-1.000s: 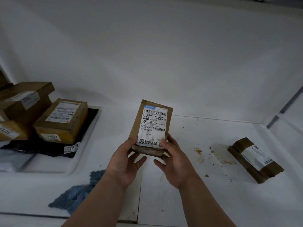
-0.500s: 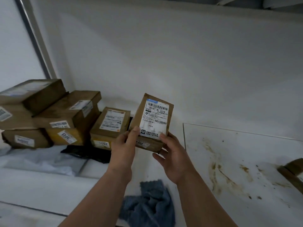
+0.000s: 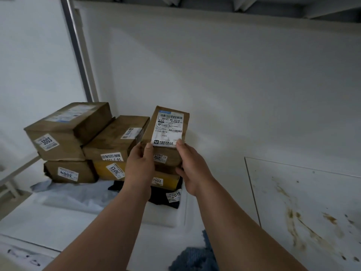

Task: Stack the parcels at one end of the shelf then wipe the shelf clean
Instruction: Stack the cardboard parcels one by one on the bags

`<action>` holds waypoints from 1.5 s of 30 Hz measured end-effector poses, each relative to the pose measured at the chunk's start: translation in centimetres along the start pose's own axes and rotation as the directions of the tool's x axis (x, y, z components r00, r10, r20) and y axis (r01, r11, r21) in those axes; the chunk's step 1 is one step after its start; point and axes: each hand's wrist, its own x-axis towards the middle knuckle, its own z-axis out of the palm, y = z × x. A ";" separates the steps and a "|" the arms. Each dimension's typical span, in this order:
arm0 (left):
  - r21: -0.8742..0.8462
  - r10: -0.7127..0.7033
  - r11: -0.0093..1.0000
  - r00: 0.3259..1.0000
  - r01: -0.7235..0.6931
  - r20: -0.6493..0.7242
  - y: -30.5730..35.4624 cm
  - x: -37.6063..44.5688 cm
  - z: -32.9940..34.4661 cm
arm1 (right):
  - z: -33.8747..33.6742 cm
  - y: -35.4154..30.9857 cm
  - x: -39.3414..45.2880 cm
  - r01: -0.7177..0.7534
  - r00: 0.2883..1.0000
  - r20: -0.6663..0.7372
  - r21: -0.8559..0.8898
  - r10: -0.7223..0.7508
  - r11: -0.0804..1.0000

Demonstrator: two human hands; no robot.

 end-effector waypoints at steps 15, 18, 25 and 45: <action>0.094 -0.046 0.994 0.997 0.053 -0.068 -1.4 0.5 0.5 | 1.6 1.4 1.3 0.014 0.994 -0.109 -0.106 -0.025 0.994; 0.066 -0.031 0.997 0.990 0.041 -0.136 -1.5 0.0 1.1 | 0.8 1.2 0.9 0.004 0.992 -0.121 -0.083 -0.015 0.997; 0.091 -0.068 0.994 0.994 0.060 0.090 -1.7 -2.5 3.8 | -2.5 0.5 -1.0 -0.073 0.985 -0.157 0.001 0.072 0.997; 0.362 -0.217 0.932 0.827 0.017 0.518 -8.7 -18.2 29.2 | -33.4 3.6 -11.9 -0.198 0.863 -0.483 -0.055 0.147 0.979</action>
